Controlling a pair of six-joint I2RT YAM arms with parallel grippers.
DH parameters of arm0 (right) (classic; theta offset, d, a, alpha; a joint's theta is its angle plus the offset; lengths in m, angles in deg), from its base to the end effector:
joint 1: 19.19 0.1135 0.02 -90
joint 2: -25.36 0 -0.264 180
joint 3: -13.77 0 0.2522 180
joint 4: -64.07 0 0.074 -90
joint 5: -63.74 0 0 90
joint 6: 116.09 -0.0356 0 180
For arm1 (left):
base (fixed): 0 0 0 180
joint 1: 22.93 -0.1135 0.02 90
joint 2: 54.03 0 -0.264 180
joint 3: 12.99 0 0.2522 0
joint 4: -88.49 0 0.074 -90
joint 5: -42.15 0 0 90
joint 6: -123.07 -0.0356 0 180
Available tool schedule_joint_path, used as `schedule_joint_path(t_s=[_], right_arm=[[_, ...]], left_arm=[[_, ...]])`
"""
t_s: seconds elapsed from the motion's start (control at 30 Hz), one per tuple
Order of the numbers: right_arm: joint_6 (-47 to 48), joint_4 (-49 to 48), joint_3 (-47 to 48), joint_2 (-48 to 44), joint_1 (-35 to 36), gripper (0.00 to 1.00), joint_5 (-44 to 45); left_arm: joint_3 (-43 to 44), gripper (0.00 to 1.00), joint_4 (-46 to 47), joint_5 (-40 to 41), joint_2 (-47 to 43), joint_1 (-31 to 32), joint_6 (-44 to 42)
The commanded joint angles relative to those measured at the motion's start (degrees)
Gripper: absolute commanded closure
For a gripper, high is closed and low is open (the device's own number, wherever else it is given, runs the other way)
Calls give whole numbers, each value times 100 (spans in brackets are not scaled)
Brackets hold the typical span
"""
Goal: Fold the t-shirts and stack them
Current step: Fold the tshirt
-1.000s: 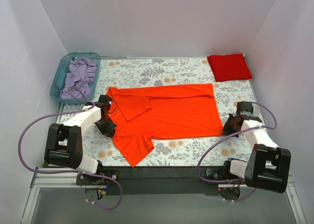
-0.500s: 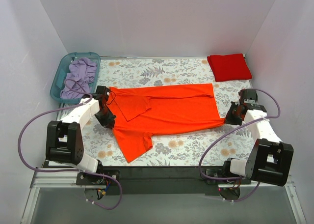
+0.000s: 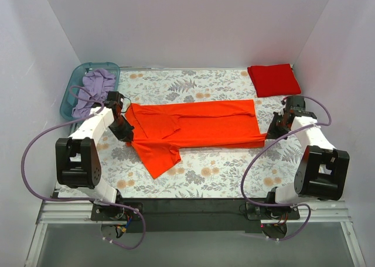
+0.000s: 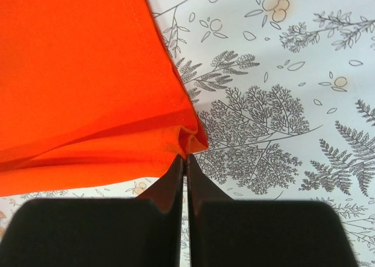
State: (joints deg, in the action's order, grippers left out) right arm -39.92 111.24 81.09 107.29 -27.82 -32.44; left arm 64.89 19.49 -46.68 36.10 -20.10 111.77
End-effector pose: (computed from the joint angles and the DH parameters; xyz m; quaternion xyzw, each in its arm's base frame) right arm 0.2761 -0.0380 0.2149 0.1757 0.9524 0.0633 0.2408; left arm 0.2834 -0.0133 0.2157 -0.6136 0.7859 -0.0421 0.0644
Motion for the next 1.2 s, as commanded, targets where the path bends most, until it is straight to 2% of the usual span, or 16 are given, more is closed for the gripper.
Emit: schedule_joint_path(t_s=[0.0,0.57,1.17], right_arm=[[126,25,479,138,80,99,81],[117,-89,1358,1088,388,99,477],[161,-265,1605,1624,388,99,591]], left_arm=[[232,100,-57,-46,153,-177,-109],[778,100,172,-91,795,-485,-197],[1384,100,198,296,1393,-494,-487]])
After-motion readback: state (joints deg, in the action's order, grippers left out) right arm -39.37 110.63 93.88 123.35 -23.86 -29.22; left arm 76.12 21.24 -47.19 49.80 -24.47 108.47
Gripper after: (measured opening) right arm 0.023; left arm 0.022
